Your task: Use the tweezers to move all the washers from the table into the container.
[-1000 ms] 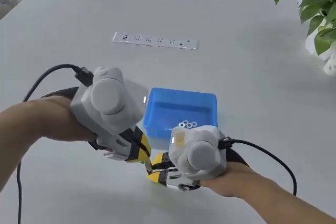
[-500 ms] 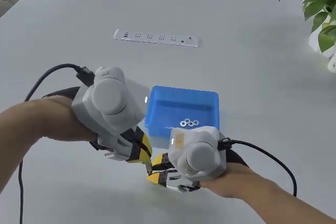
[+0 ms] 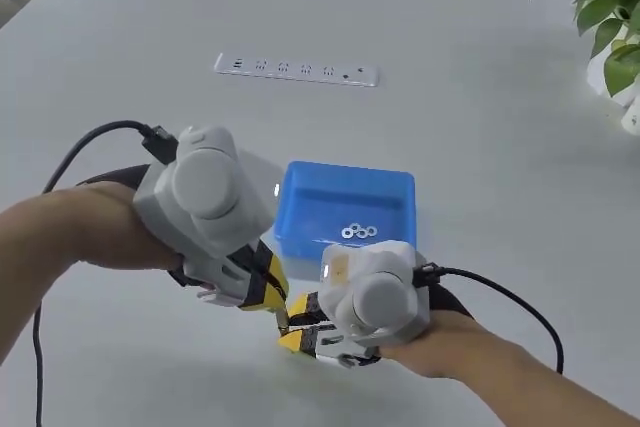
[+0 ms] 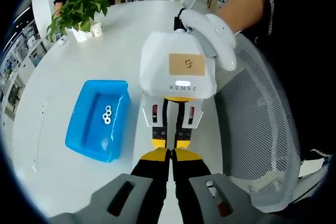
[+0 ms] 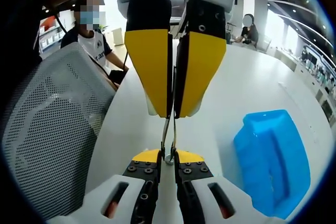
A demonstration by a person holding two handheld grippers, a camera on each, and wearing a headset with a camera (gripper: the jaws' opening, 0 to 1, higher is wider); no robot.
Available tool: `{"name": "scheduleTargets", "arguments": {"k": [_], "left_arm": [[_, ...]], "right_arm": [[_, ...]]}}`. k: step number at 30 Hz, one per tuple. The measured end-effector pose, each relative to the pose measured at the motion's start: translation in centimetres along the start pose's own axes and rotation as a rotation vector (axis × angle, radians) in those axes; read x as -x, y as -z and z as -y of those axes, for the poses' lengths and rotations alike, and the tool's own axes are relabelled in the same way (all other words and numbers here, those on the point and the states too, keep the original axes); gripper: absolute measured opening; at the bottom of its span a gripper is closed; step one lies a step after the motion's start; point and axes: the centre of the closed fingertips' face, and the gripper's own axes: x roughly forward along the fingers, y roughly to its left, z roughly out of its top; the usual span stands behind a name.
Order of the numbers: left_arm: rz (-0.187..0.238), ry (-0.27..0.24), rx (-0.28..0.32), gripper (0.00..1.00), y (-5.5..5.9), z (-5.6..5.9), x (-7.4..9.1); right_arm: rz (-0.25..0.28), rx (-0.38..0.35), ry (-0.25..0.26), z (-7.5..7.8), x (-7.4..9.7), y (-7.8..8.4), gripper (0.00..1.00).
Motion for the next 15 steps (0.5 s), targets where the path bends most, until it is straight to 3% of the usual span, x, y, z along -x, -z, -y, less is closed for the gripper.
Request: {"name": "scheduleTargets", "arguments": {"k": [15], "left_arm": [[0.002, 0.001, 0.009, 0.06, 0.19, 0.2, -0.02]], "right_arm": [[-0.005, 0.003, -0.009, -0.19, -0.3, 0.04, 0.12]]}}
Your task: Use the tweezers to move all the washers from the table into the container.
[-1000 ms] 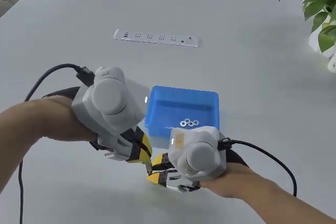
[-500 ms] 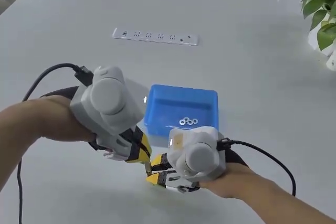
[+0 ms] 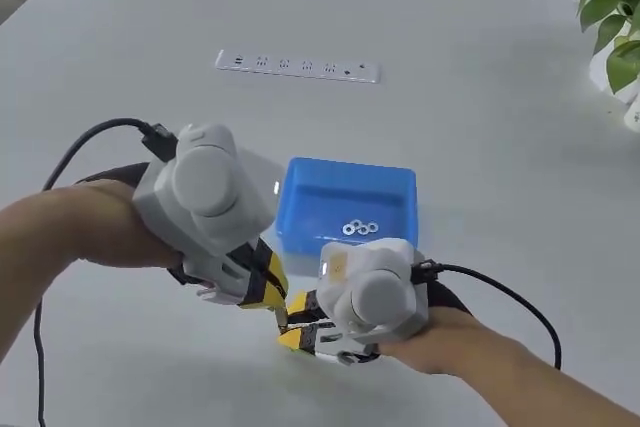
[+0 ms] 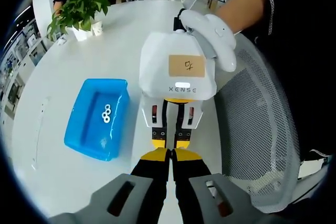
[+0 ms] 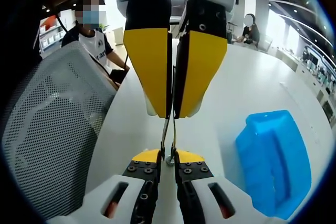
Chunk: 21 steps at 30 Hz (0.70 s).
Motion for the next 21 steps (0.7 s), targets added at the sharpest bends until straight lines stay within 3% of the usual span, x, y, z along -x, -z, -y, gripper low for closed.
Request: {"name": "scheduleTargets", "arguments": {"k": [21], "left_arm": [[0.014, 0.0, -0.005, 0.06, -0.25, 0.16, -0.14]], "right_arm": [[-0.008, 0.003, 0.001, 0.03, 0.02, 0.12, 0.1]]}}
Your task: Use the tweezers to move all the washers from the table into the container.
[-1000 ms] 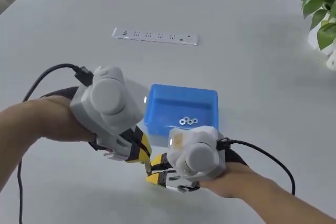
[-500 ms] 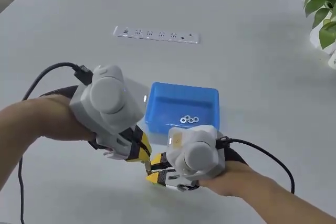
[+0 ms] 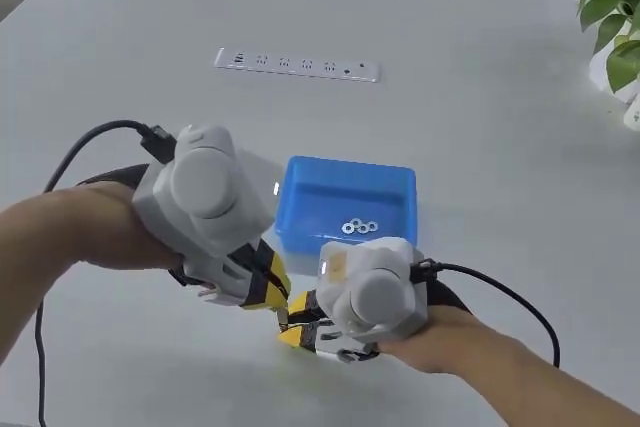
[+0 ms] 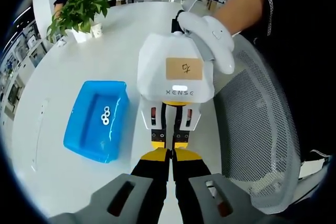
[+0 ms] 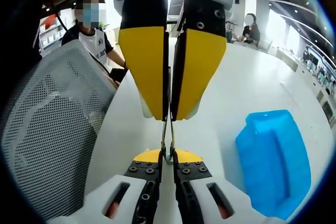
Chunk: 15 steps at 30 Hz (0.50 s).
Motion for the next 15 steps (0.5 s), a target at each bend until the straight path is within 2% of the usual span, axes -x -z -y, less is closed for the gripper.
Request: {"name": "scheduleTargets", "arguments": {"k": [15], "left_arm": [[-0.004, 0.002, 0.0, 0.06, 0.05, -0.07, 0.09]], "right_arm": [[-0.006, -0.003, 0.001, 0.01, 0.06, -0.01, 0.09]]}}
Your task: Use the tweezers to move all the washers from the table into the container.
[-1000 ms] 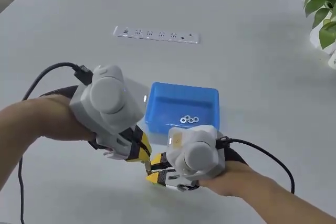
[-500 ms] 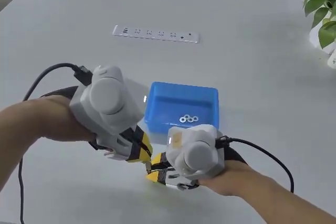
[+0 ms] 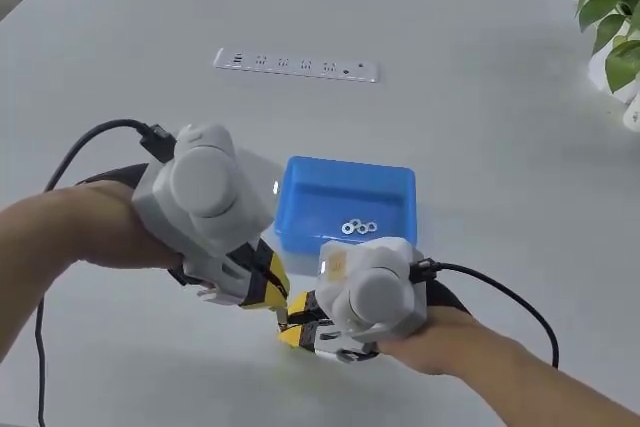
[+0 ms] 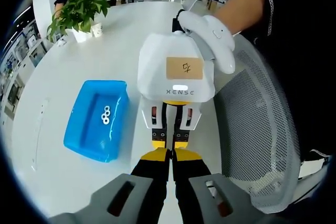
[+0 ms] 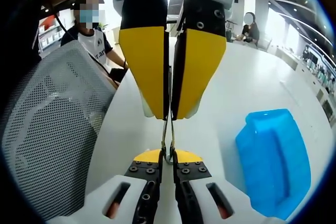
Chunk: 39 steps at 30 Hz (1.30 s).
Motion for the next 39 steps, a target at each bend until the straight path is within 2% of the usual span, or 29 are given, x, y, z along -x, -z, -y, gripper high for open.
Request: {"name": "scheduleTargets", "arguments": {"k": [12, 21, 29, 39], "left_arm": [[0.007, -0.004, -0.003, 0.06, -0.4, 0.0, 0.5], [0.014, -0.007, -0.02, 0.06, -1.6, -0.1, 1.2], [0.022, -0.008, -0.02, 0.06, -2.5, -0.4, 2.0], [0.021, -0.015, -0.05, 0.06, -3.9, -1.0, 2.9]], "right_arm": [[0.006, 0.002, 0.0, -0.1, 0.6, -0.4, 0.09], [0.01, 0.002, 0.004, 0.2, 1.8, -0.8, 0.09], [0.017, 0.004, 0.014, 0.5, 3.0, -1.4, 0.09], [0.027, 0.005, 0.038, 1.3, 4.6, -1.9, 0.09]]}}
